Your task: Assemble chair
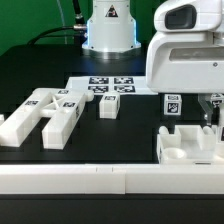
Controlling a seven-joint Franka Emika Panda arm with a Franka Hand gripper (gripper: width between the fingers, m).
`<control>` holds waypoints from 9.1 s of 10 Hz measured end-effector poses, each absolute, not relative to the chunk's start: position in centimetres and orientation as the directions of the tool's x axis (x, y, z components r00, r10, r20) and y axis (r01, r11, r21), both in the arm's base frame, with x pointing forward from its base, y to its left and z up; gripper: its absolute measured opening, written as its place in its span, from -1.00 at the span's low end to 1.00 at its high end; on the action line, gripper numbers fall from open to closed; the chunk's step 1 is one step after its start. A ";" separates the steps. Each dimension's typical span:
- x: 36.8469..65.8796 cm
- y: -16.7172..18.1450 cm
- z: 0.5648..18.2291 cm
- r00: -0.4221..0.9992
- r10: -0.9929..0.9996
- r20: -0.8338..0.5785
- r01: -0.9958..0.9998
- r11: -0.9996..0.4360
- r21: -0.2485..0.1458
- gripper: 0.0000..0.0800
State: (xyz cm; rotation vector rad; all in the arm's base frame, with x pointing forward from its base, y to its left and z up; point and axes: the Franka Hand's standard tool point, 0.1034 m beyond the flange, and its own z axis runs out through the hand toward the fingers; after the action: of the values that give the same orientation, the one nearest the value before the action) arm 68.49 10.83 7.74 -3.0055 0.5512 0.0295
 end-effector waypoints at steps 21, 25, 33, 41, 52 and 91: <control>68.5 10.9 7.9 0.999 -0.039 -0.005 -0.040 -0.996 -0.083 0.62; 68.5 11.0 7.5 0.912 0.409 0.042 0.410 -0.912 -0.024 0.62; 68.4 10.9 7.3 0.883 0.468 0.041 0.469 -0.883 -0.020 -0.28; 68.2 11.0 7.1 0.960 -0.279 0.000 -0.279 -0.958 -0.065 -0.27; 68.2 10.7 7.0 0.645 -0.763 -0.055 -0.764 -0.642 -0.063 -0.03; 68.6 10.5 7.1 0.706 -0.708 -0.026 -0.708 -0.703 -0.073 -0.28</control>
Offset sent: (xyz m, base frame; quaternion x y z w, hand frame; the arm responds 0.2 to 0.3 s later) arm 0.0009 0.0033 0.0000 0.0108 -0.0069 0.2047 0.9787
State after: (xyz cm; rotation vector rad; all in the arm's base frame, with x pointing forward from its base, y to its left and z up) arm 68.56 10.51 7.08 -2.8293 1.1760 -0.0055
